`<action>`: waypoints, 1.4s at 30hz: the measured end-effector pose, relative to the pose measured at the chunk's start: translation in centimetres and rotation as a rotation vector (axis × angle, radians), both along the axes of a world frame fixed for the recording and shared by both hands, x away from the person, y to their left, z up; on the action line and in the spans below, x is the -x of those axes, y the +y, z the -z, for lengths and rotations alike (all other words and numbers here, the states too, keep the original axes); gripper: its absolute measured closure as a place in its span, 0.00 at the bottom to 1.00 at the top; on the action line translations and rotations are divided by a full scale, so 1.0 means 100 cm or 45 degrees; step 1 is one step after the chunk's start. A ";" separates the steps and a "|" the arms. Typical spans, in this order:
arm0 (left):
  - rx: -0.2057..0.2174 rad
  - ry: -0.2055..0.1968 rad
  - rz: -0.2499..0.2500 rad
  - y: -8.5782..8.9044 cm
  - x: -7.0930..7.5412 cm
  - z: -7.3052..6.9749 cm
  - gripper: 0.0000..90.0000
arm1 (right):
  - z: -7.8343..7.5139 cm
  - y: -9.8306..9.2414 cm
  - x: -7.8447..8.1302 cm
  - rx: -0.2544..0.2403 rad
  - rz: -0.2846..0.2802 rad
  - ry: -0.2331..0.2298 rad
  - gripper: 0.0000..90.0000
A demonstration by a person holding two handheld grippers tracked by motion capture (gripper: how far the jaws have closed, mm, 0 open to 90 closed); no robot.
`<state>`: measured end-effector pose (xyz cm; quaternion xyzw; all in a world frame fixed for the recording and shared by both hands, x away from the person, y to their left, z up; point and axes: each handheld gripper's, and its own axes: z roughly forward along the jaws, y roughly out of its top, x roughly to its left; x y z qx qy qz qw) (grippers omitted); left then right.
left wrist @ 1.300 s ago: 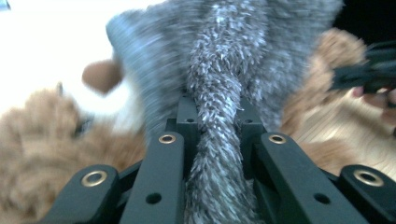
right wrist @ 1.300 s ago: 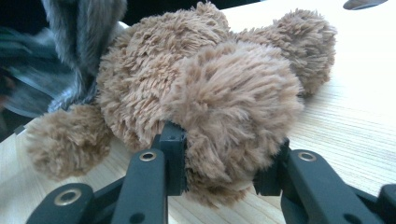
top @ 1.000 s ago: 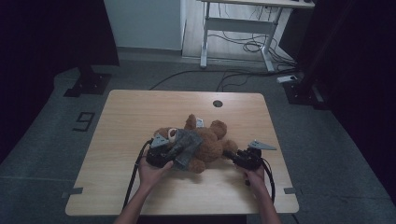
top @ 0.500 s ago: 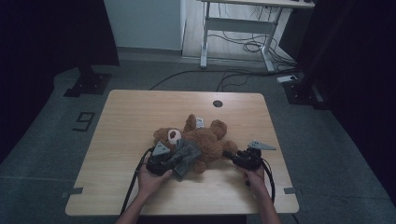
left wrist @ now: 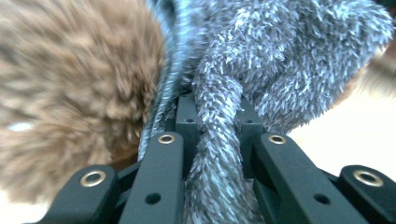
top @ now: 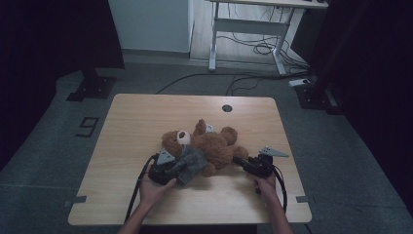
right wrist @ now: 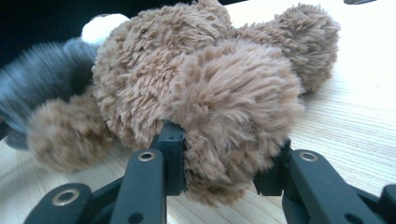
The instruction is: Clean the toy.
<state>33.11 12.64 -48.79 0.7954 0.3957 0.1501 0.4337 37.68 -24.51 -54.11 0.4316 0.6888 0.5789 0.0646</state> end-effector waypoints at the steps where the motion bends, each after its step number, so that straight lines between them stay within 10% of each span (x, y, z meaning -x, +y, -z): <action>1: 0.002 -0.020 -0.007 0.001 -0.001 -0.005 0.85 | 0.000 0.000 0.000 0.000 0.003 0.001 0.70; 13: 0.017 -0.115 -0.117 -0.003 -0.045 -0.068 0.85 | 0.000 0.001 0.001 0.003 0.003 -0.002 0.70; 29: 0.002 0.033 -0.134 0.008 -0.060 -0.034 0.85 | -0.008 0.001 0.004 0.062 -0.036 -0.043 0.62; 42: 0.035 -0.005 -0.114 0.008 -0.044 -0.018 0.86 | -0.036 -0.004 0.012 -0.002 0.017 -0.109 0.44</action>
